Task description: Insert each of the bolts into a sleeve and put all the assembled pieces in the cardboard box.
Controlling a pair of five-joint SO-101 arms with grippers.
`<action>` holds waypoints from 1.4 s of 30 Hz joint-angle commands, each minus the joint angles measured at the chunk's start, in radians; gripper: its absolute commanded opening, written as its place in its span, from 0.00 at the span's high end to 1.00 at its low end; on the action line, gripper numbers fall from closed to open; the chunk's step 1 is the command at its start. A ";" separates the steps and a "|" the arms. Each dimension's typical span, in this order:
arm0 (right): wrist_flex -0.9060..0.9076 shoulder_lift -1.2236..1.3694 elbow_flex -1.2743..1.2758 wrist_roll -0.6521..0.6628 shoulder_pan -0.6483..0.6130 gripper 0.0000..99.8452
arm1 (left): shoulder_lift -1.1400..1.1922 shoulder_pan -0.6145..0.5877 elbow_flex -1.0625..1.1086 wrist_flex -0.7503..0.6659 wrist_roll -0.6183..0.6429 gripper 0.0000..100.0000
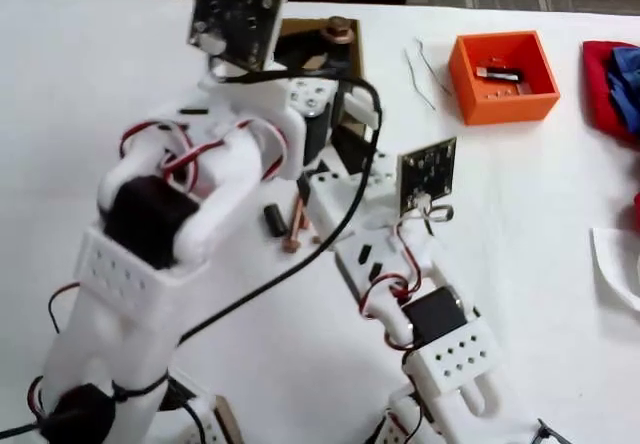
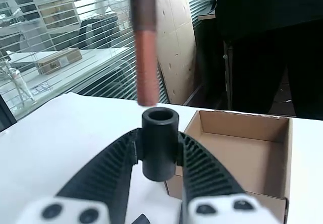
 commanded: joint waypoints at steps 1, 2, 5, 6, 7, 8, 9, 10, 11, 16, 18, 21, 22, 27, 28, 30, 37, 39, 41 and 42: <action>-0.024 -0.007 -0.034 0.000 -0.001 0.98 | 0.014 0.009 -0.042 -0.006 -0.008 0.97; -0.024 -0.007 -0.035 0.000 -0.002 0.98 | 0.018 0.009 -0.042 -0.006 -0.008 0.97; -0.024 -0.007 -0.037 0.015 0.001 0.98 | 0.031 0.009 -0.042 -0.006 -0.008 0.97; -0.024 -0.007 -0.037 0.043 0.001 0.98 | 0.031 0.009 -0.042 -0.005 -0.008 0.97; -0.022 -0.007 -0.037 0.080 -0.002 0.98 | 0.031 0.009 -0.042 -0.005 -0.008 0.97; -0.021 -0.007 -0.037 0.112 -0.002 0.98 | 0.031 0.002 -0.042 -0.005 -0.008 0.97; -0.021 -0.007 -0.037 0.132 -0.002 0.98 | 0.031 -0.008 -0.042 -0.005 -0.008 0.97; -0.021 -0.007 -0.038 0.137 -0.002 0.98 | 0.031 -0.014 -0.042 -0.005 -0.008 0.97; -0.021 -0.007 -0.038 0.133 -0.002 0.98 | 0.031 -0.025 -0.042 -0.005 -0.008 0.97; -0.021 -0.001 -0.038 0.133 -0.002 0.98 | 0.029 -0.048 -0.050 -0.005 -0.002 0.97; -0.021 -0.002 -0.038 0.133 -0.002 0.98 | 0.029 -0.046 -0.042 -0.005 0.000 0.97; -0.021 -0.007 -0.038 0.133 -0.002 0.98 | 0.029 -0.051 -0.042 0.009 0.000 0.97; -0.021 -0.007 -0.038 0.133 -0.002 0.98 | 0.029 -0.051 -0.041 0.011 -0.002 0.97; -0.021 -0.008 -0.038 0.135 -0.002 0.98 | 0.029 -0.051 0.012 0.015 0.000 0.97; -0.019 -0.008 -0.038 0.135 -0.002 0.98 | 0.029 -0.051 0.022 0.015 -0.002 0.97; -0.019 -0.008 -0.038 0.135 -0.002 0.98 | 0.029 -0.051 0.036 0.014 -0.003 0.97; -0.019 -0.008 -0.038 0.135 -0.001 0.98 | 0.028 -0.051 0.111 -0.012 -0.003 0.97; -0.019 -0.008 -0.038 0.137 0.002 0.98 | 0.006 -0.051 0.150 -0.011 -0.005 0.97; -0.019 -0.008 -0.040 0.137 0.004 0.98 | -0.048 -0.051 0.200 -0.011 -0.005 0.97; -0.019 -0.008 -0.040 0.137 0.004 0.98 | -0.084 -0.051 0.229 -0.011 -0.006 0.97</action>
